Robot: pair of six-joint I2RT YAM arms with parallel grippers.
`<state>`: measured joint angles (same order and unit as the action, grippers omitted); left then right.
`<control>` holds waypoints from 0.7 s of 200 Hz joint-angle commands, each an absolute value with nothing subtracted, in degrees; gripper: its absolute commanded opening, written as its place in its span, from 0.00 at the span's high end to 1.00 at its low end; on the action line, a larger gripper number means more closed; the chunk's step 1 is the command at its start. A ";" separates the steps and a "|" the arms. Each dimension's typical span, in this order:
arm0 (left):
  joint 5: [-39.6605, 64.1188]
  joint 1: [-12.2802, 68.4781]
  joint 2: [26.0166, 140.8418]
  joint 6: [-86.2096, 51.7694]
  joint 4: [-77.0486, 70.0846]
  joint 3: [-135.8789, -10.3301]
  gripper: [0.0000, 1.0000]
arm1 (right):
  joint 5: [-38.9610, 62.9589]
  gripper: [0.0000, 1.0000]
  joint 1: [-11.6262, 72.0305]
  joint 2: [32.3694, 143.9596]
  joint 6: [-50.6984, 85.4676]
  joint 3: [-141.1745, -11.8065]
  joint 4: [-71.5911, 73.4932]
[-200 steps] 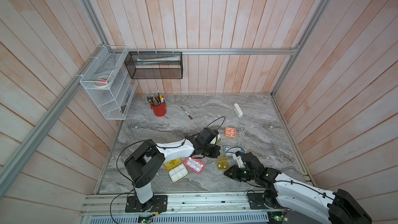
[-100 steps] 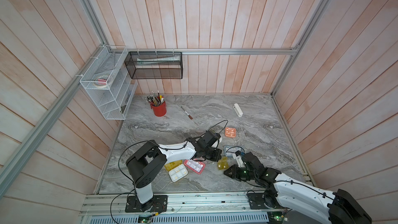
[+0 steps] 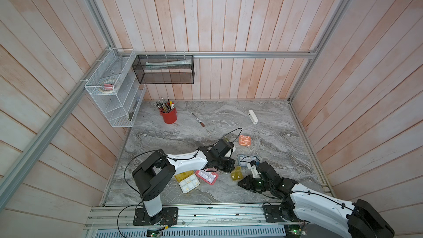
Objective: Close pillboxes
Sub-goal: Close the lid on the pillbox.
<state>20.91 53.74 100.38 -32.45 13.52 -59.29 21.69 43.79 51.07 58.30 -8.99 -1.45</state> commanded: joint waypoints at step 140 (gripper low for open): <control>20.21 57.54 98.52 -32.96 13.95 -56.69 0.98 | 19.39 0.77 44.19 51.86 58.36 -9.98 -1.85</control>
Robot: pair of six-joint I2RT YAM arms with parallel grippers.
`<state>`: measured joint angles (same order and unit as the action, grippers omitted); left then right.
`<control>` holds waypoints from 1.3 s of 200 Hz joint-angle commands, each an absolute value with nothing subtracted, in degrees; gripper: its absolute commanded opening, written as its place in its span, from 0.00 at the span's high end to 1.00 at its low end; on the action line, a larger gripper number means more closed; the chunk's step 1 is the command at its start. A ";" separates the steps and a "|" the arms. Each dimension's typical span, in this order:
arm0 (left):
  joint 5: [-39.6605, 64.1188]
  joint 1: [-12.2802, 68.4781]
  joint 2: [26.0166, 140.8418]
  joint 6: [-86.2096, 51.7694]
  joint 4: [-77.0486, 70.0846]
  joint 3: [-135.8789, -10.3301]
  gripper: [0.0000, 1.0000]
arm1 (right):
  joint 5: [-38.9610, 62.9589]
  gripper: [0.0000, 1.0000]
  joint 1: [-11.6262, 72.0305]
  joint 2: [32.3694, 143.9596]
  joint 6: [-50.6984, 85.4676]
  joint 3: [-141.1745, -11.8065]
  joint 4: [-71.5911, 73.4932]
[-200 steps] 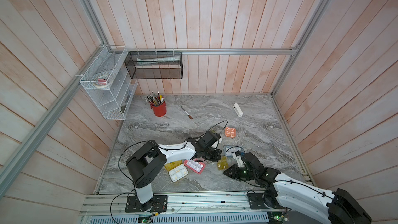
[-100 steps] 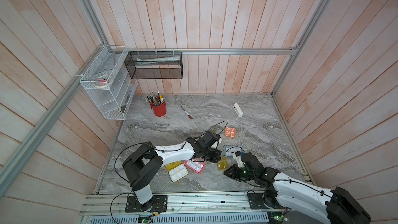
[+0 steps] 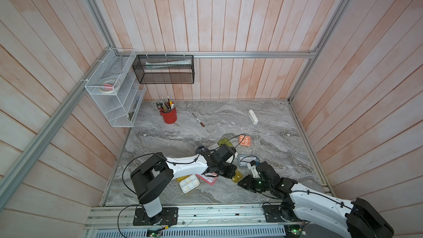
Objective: Close pillboxes
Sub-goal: Close the lid on the pillbox.
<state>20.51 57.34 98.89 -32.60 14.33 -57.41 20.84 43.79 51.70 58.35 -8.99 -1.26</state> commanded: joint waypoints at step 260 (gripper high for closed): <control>18.46 58.80 99.47 -33.44 13.65 -57.66 0.99 | 16.88 0.77 44.28 37.43 60.49 -14.16 -13.63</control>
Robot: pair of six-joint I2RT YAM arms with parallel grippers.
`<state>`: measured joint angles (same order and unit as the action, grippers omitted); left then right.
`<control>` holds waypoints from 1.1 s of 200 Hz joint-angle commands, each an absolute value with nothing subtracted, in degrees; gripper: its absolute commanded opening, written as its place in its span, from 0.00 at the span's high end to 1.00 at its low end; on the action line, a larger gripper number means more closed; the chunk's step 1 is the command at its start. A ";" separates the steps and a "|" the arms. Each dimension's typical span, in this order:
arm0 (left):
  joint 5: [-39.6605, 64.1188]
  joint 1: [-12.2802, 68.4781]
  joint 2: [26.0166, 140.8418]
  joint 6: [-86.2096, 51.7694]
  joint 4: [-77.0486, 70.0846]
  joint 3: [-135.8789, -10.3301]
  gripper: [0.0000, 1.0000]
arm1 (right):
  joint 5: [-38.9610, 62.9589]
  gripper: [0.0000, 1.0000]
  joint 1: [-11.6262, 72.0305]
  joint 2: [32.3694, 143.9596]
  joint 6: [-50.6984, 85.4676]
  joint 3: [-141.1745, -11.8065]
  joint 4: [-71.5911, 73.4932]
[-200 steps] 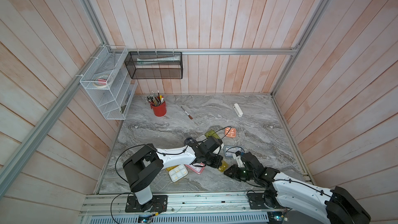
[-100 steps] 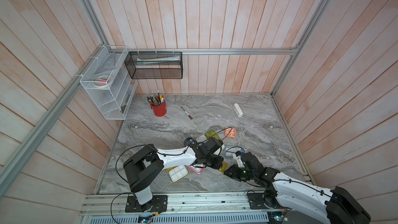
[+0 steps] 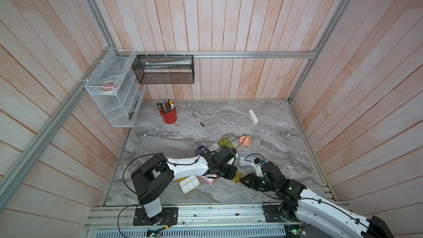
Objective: Close pillboxes
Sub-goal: Close the lid on the pillbox.
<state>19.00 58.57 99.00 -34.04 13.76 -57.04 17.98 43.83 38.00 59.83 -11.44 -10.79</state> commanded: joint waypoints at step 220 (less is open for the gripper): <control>17.84 58.80 98.96 -32.26 14.88 -58.23 0.99 | 17.25 0.96 46.77 49.72 61.48 -10.93 0.21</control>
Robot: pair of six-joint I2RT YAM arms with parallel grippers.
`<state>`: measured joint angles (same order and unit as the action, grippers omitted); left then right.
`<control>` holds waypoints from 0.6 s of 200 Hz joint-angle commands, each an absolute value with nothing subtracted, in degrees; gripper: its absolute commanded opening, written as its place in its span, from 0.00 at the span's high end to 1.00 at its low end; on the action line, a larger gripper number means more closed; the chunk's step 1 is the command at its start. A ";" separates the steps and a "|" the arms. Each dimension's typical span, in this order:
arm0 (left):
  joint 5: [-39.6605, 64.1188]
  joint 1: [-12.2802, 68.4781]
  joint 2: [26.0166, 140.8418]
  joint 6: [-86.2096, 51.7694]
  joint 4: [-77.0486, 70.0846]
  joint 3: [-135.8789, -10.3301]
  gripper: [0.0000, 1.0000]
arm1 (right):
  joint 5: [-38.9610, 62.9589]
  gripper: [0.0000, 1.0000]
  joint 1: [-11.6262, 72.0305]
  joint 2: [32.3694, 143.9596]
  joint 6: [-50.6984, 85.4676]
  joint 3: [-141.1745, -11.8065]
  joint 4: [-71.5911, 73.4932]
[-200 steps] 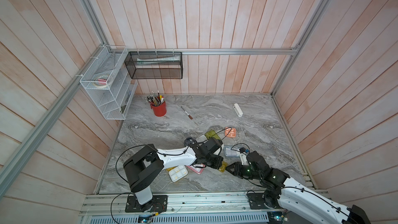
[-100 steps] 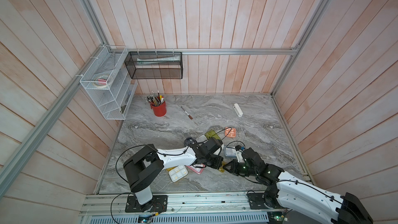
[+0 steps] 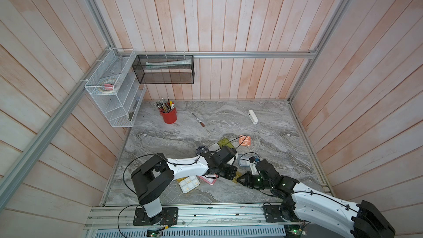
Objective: Close pillboxes
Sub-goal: Close the lid on the pillbox.
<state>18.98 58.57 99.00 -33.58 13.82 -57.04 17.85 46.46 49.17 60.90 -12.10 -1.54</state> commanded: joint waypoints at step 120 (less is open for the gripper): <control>17.67 58.80 99.18 -32.09 14.74 -57.95 0.99 | 17.11 0.96 46.76 49.97 61.80 -11.05 1.52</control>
<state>18.72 58.57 99.00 -33.17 14.22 -57.06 17.85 46.46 50.39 61.52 -10.41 1.41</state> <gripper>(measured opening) 0.045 0.046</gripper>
